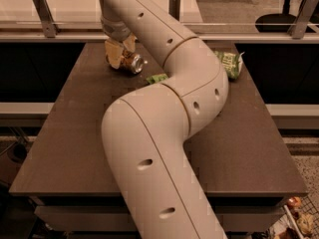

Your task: Pick orange can

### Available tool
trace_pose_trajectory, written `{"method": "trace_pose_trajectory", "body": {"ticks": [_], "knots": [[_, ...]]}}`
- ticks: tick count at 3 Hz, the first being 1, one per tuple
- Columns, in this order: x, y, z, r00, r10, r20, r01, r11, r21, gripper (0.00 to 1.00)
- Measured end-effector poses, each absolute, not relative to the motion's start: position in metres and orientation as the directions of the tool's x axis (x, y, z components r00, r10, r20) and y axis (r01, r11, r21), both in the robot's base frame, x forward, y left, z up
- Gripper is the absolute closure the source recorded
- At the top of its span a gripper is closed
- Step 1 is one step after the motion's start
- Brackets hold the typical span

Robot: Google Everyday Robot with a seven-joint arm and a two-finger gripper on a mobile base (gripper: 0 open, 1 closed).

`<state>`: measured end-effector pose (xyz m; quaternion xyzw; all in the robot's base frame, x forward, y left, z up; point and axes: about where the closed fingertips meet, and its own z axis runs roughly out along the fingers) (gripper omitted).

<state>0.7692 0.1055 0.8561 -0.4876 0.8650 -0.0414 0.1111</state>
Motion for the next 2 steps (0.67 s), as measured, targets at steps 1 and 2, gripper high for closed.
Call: {"method": "trace_pose_trajectory", "body": {"ticks": [1, 2], "knots": [[0.7760, 0.1104, 0.8539, -0.494, -0.852, -0.175, -0.832, 0.521, -0.190, 0.64], [0.7806, 0.1140, 0.8513, -0.489, -0.852, -0.188, -0.831, 0.521, -0.196, 0.87]]}}
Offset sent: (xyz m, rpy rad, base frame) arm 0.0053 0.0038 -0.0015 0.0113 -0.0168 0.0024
